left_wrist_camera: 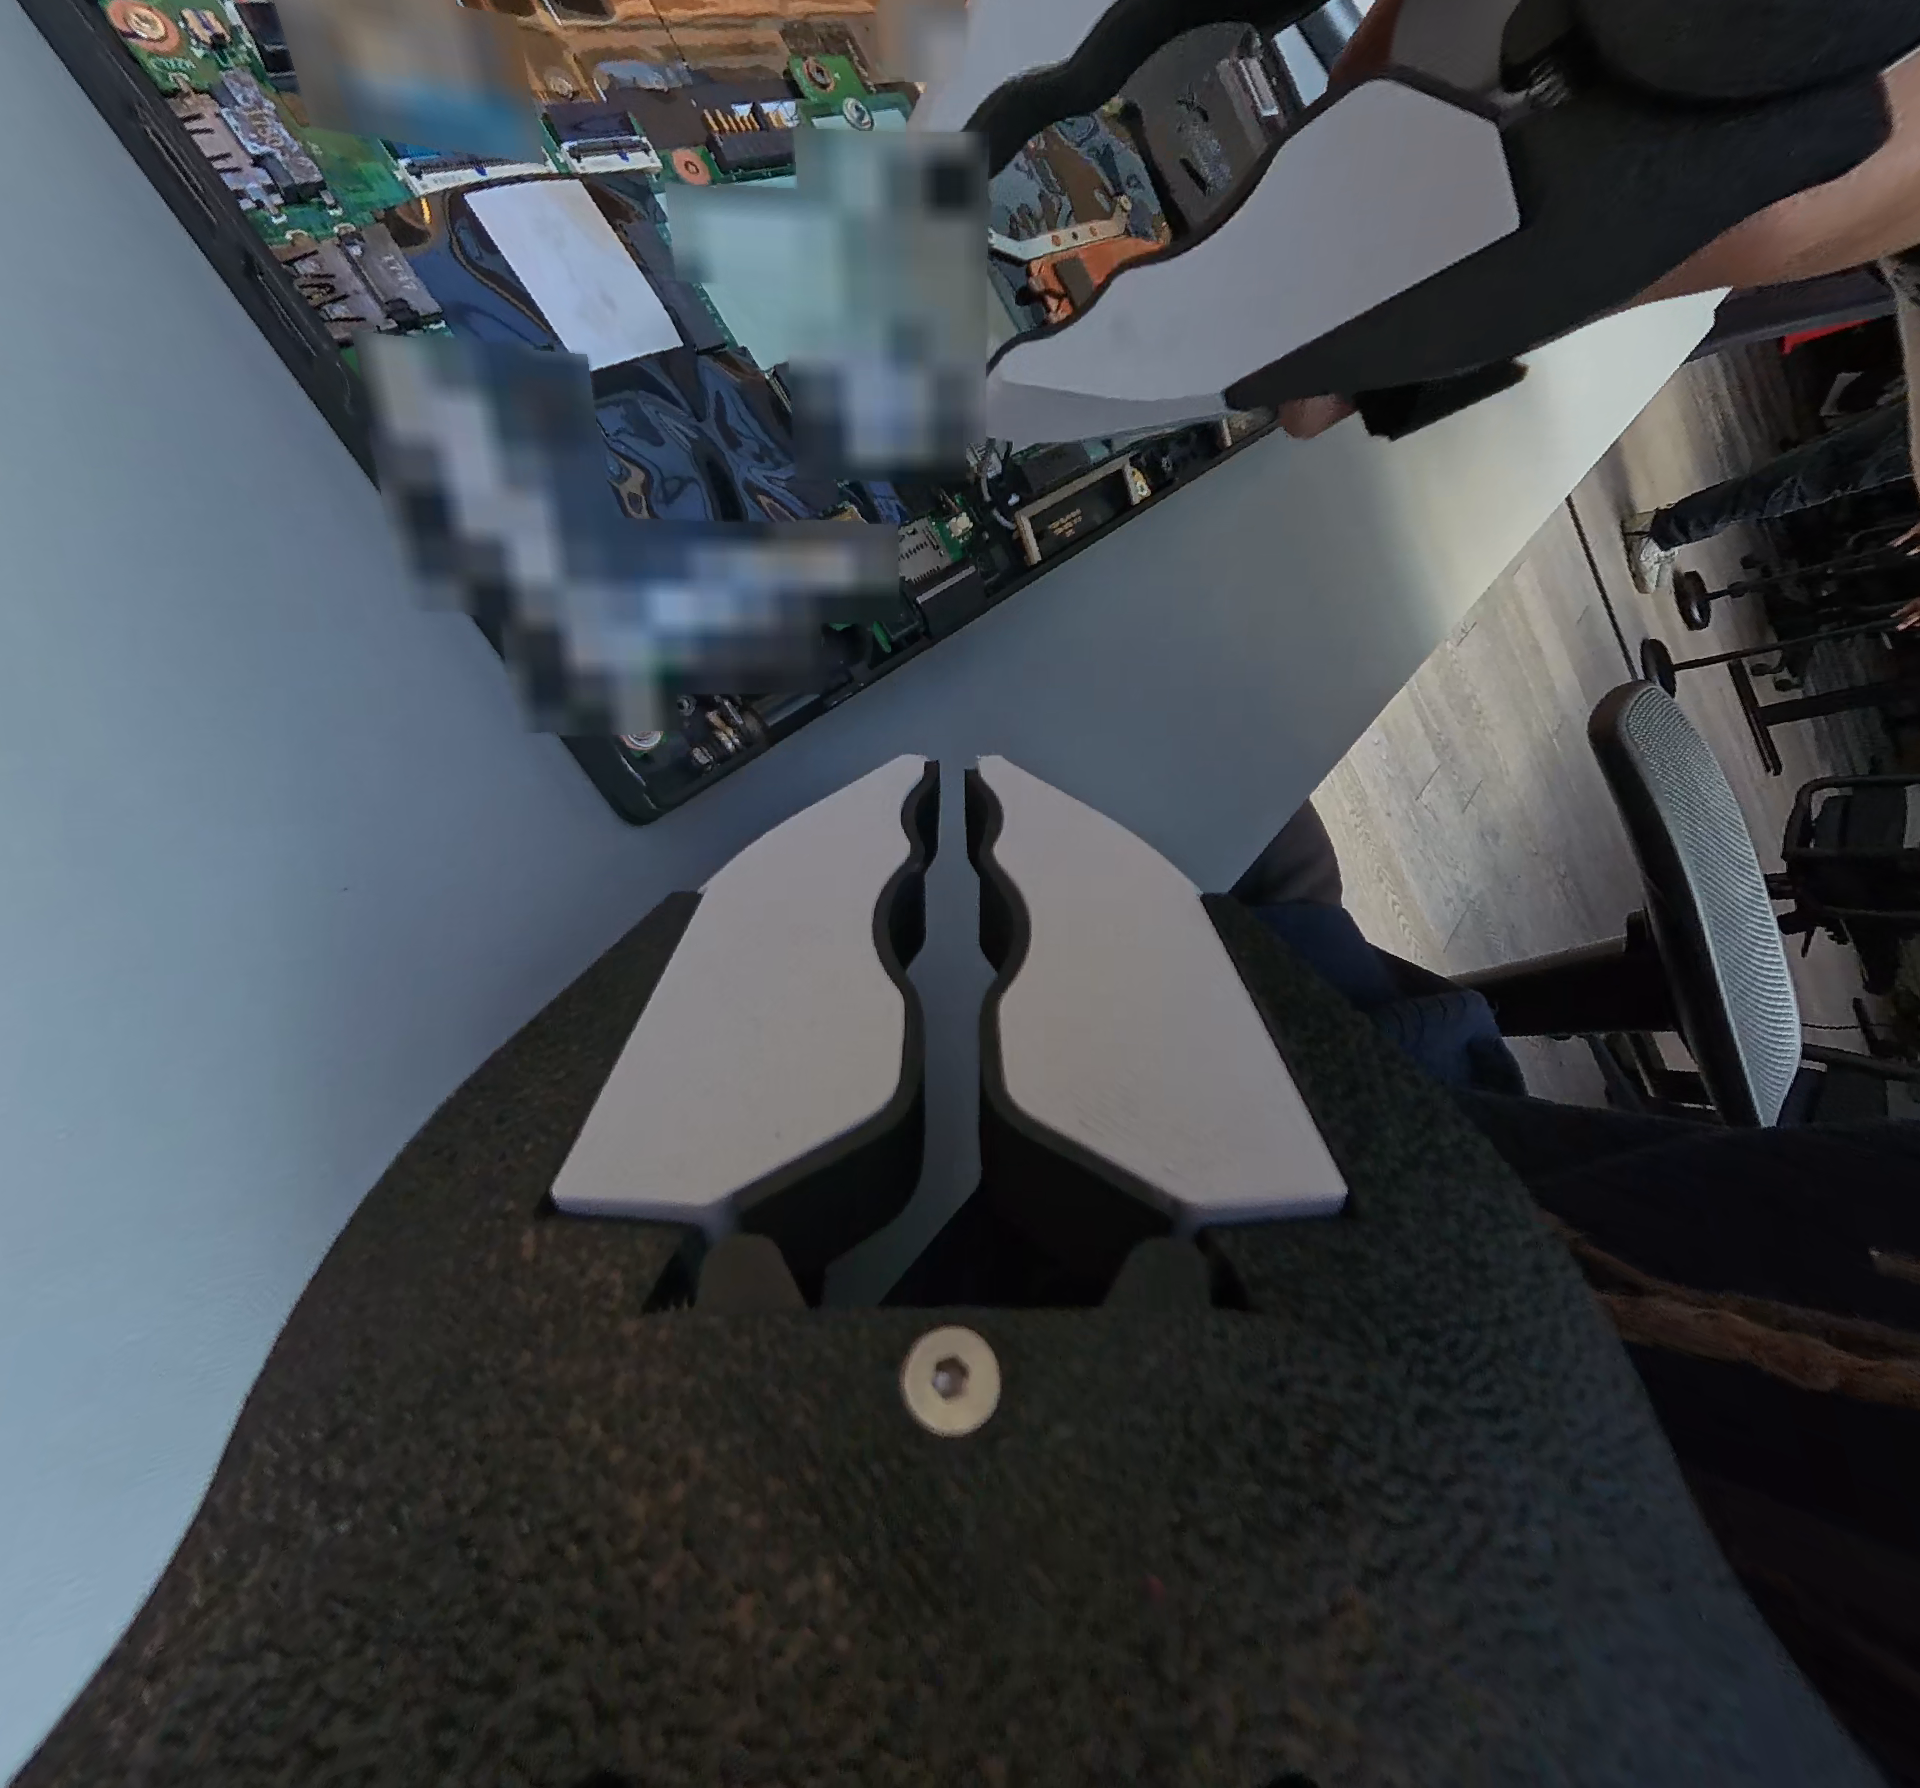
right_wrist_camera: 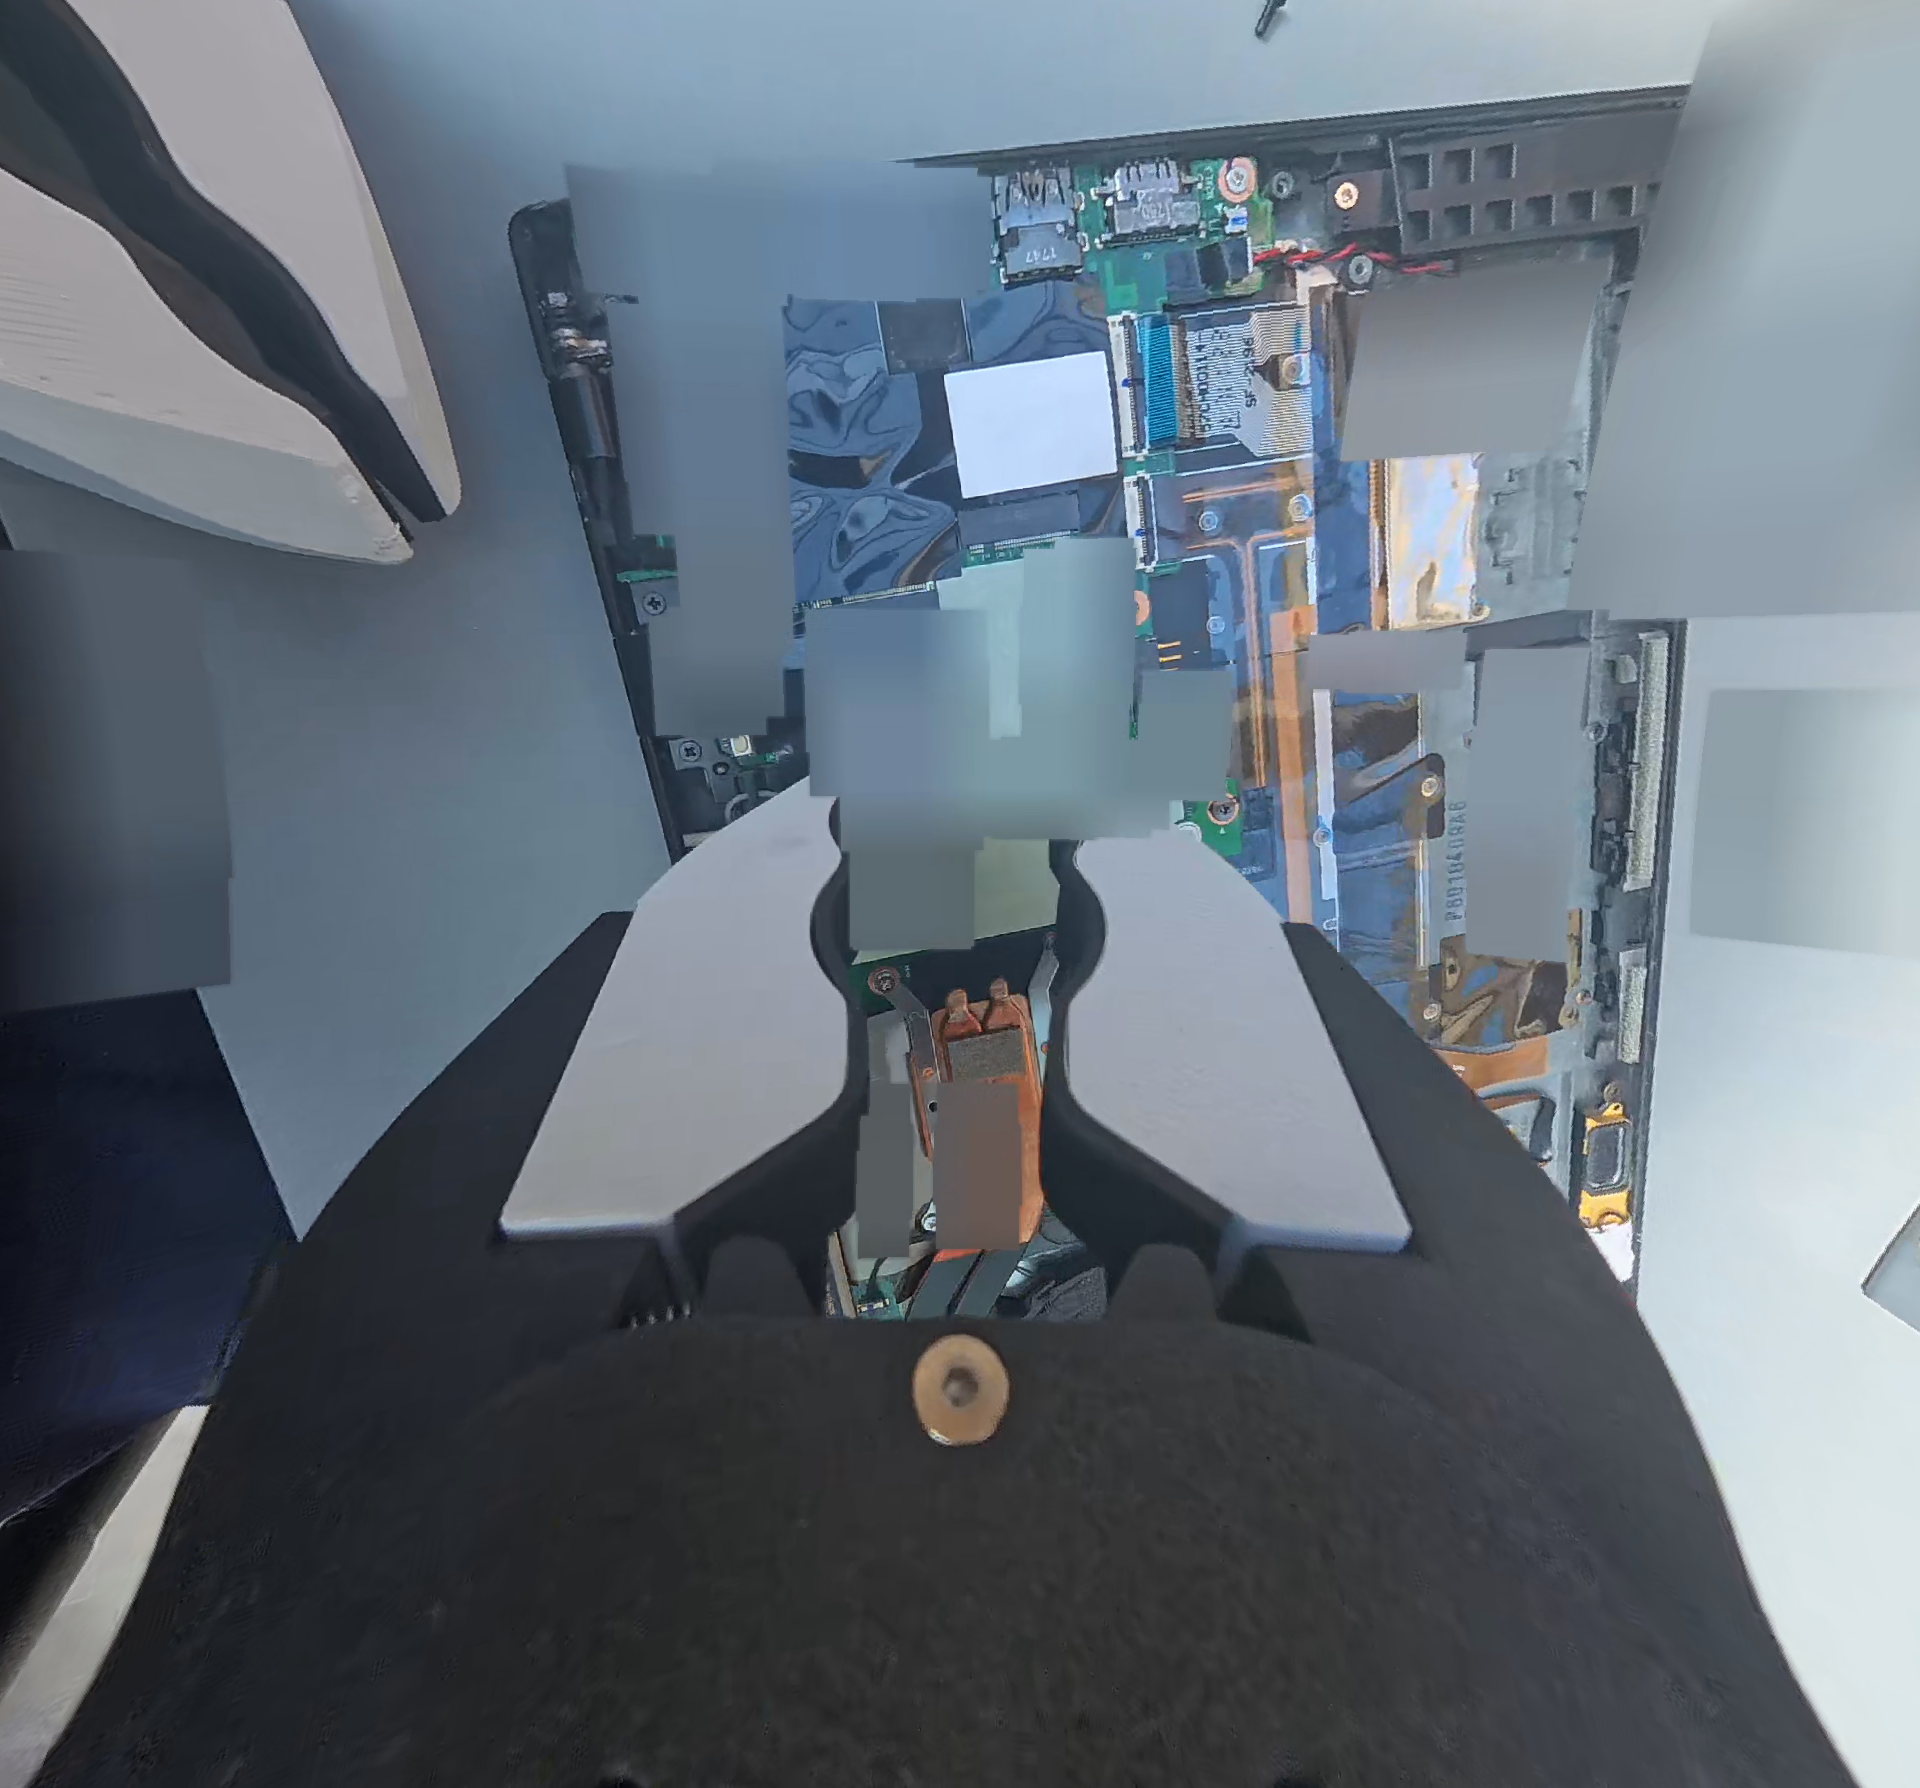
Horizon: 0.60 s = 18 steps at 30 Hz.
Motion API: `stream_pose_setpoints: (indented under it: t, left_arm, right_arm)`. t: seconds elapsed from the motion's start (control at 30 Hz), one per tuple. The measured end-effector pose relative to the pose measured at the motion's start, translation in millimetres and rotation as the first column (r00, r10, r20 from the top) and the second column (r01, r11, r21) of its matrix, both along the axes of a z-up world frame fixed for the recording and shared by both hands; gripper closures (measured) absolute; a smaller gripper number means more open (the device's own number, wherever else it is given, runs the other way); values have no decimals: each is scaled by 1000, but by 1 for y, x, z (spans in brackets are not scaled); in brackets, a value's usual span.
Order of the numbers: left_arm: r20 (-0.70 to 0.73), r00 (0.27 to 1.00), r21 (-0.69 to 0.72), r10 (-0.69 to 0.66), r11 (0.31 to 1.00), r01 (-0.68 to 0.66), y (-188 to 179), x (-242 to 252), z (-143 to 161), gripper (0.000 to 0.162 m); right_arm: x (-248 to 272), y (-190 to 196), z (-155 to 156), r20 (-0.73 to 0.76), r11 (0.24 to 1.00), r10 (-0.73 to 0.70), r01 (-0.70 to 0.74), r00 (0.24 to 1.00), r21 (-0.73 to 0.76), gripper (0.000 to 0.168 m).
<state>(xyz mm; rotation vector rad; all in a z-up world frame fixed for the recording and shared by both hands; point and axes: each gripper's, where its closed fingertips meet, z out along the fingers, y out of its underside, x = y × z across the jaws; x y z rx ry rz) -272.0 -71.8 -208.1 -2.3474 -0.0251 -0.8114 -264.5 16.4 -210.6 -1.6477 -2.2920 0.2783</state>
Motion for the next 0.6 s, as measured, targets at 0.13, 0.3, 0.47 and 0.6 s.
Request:
stream_pose_setpoints:
  t: [0.13, 0.3, 0.47, 0.6]
  left_arm:
    - [1, 1000, 1, -3, 1000, 3, 0, 1, 0, 158]
    - [2, 1000, 0, -4, 1000, 4, 0, 1, 0, 158]
    - [2, 1000, -1, -1, 1000, 1, 0, -1, 0, 158]
    - [4, 1000, 0, 1, 1000, -1, 0, -1, 0, 158]
  right_arm:
    - [-2, 5, 2, -8, 1000, 7, -7, 1000, 18, 130]
    - [-4, 8, 1, 3, 999, 26, -26, 1000, 44, 125]
    - [-7, 7, 1, 5, 998, 38, -38, 999, 48, 122]
    - [-5, 10, 0, 21, 997, 41, -42, 999, 63, 122]
